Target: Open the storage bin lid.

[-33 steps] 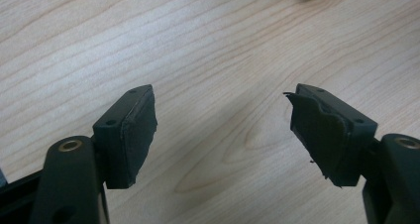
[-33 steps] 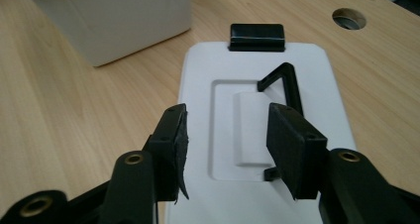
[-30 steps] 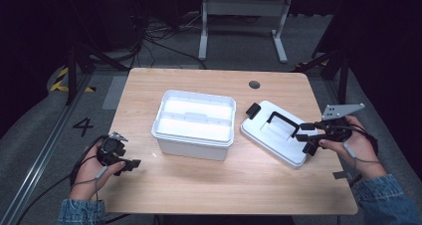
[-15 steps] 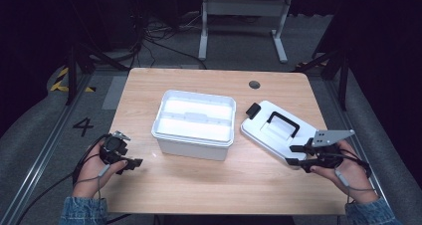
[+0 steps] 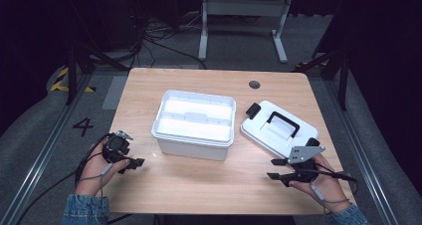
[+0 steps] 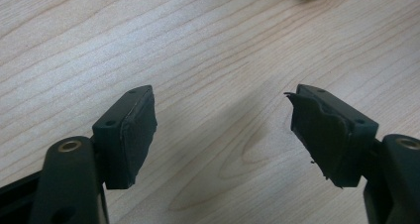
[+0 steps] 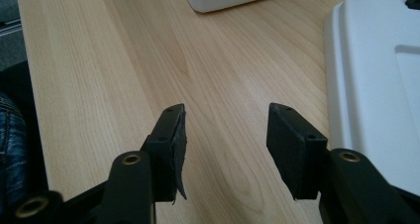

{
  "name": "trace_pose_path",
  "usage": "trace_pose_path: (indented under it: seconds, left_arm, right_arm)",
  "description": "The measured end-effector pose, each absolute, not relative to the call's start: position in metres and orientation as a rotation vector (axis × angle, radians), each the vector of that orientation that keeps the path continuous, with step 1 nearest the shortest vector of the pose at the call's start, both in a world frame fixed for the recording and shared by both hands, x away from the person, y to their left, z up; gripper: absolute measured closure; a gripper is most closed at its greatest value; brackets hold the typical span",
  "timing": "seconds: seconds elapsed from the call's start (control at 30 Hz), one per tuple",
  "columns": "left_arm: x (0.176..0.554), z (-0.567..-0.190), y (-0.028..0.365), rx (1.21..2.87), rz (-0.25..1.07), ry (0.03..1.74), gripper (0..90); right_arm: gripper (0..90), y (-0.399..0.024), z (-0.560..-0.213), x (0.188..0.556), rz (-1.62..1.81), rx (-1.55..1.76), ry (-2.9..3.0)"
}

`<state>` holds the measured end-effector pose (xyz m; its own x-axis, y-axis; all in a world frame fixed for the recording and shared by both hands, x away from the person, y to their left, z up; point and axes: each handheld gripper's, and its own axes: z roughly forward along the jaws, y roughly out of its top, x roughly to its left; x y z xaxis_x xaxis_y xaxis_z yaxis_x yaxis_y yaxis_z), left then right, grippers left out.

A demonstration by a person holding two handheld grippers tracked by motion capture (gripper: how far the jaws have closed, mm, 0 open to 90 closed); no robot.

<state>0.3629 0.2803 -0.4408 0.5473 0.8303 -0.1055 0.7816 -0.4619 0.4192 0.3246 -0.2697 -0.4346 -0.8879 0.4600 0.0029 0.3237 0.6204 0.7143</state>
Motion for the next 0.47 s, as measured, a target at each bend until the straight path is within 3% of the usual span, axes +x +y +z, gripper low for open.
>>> trace_pose_path:
  seconds: [0.47]
  left_arm:
    - [0.363,-0.441,0.282,2.372,0.164,1.307,26.5]
  right_arm:
    - [50.2,-0.257,-0.448,0.320,1.068,0.635,2.725]
